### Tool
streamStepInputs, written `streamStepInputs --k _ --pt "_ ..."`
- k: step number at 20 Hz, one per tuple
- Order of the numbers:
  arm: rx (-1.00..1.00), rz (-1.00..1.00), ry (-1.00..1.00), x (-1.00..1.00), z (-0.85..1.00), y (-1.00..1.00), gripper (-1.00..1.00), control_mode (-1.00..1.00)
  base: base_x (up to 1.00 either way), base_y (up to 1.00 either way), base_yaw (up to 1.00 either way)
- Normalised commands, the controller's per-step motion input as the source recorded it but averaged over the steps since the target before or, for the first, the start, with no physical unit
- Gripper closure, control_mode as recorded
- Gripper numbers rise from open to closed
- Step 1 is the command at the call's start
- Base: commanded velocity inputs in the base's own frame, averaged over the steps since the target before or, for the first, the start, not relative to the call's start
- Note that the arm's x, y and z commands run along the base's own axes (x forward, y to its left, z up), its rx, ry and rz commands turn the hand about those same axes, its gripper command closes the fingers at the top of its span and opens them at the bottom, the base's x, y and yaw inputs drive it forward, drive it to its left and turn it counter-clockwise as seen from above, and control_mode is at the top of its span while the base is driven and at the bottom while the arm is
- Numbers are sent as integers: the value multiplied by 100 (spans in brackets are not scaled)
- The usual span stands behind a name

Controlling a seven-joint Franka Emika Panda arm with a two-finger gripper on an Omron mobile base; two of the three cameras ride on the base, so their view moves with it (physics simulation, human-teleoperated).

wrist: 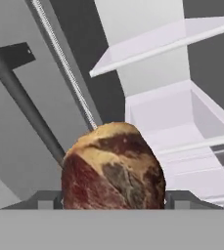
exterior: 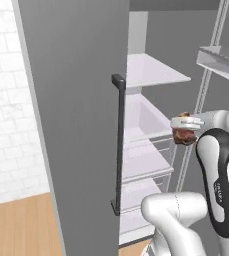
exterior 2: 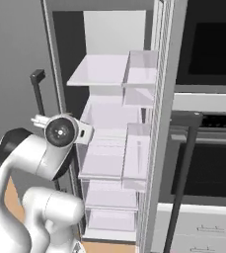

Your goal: Place one cucumber and one steak in each tupperware on the nearby counter, to pack two identical lunches.

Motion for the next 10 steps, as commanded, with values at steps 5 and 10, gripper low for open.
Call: streamStepInputs --k 5,10 --pt "0 0 0 0 0 0 100 100 -100 -27 -13" --pt "0 0 0 0 0 0 100 100 -100 -57 -36"
